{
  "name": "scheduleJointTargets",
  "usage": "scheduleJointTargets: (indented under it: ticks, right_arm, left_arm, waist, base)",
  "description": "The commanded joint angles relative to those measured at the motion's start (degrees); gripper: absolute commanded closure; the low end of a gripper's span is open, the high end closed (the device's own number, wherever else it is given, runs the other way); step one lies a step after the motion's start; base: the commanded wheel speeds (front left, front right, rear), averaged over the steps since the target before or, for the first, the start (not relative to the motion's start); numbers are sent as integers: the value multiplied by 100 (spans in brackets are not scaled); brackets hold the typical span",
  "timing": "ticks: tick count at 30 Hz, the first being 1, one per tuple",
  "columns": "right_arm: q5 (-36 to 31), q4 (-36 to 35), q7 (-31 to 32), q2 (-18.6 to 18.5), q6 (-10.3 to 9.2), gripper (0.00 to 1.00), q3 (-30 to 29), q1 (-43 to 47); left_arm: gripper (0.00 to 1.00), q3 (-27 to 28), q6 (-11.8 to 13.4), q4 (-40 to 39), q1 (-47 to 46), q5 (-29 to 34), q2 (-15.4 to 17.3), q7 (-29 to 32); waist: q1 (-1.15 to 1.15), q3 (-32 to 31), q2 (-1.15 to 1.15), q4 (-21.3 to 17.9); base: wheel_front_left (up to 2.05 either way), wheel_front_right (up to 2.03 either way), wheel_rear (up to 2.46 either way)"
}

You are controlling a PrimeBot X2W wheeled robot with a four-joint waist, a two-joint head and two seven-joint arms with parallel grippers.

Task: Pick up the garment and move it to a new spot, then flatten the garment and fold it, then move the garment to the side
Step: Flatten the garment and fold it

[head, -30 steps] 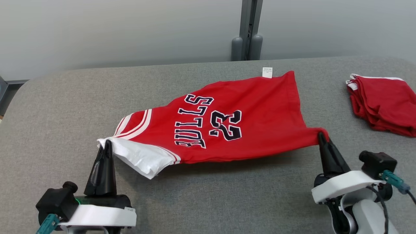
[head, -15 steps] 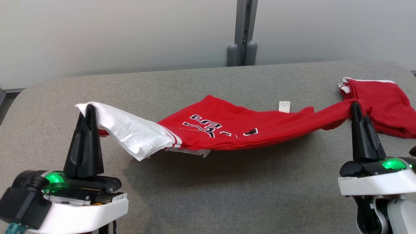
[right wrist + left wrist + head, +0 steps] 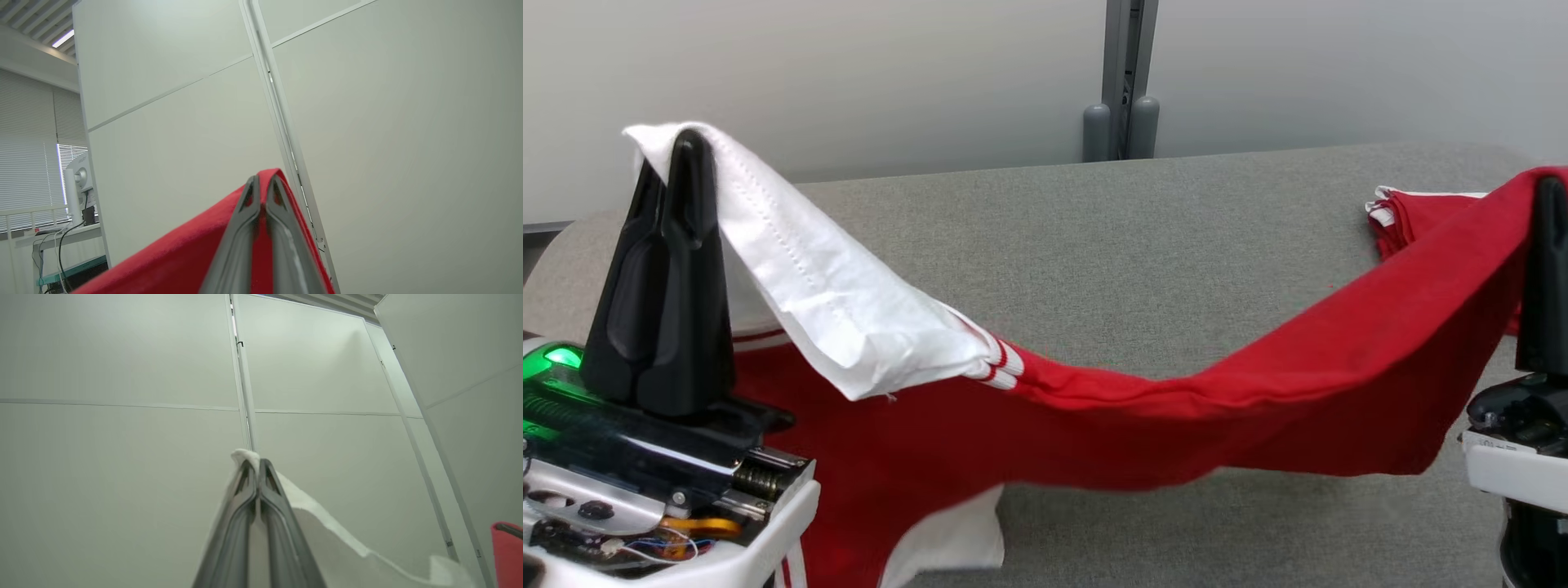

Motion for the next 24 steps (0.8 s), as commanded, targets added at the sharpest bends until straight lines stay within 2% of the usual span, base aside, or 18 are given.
scheduleJointTargets:
  ticks: [1,5,12,18,24]
  right_arm:
    - [33,-102,54,-31,0,100,-43,-40]
    - [46,-127,234,-28,0,100,-28,-17]
    - [91,599,421,-104,1,100,325,-583]
    - [71,1765,483,-243,1,100,701,-2254]
    - [30,3340,258,-202,0,100,916,-4365]
  left_arm:
    - [100,-23,-30,-60,-140,35,32,70]
    - [100,-83,-64,-2,-352,45,76,235]
    - [100,-128,-304,853,-880,-343,123,348]
    - [100,-111,-684,2155,-2374,-484,333,530]
    - [100,-269,-896,3894,-4373,-247,473,504]
  waist:
    - [0,27,0,-3]
    - [0,126,0,-2]
    - [0,446,0,13]
    - [0,897,0,6]
    - [0,1400,0,45]
  base:
    - [0,0,0]
    - [0,0,0]
    - [0,0,0]
    - [0,0,0]
    - [0,0,0]
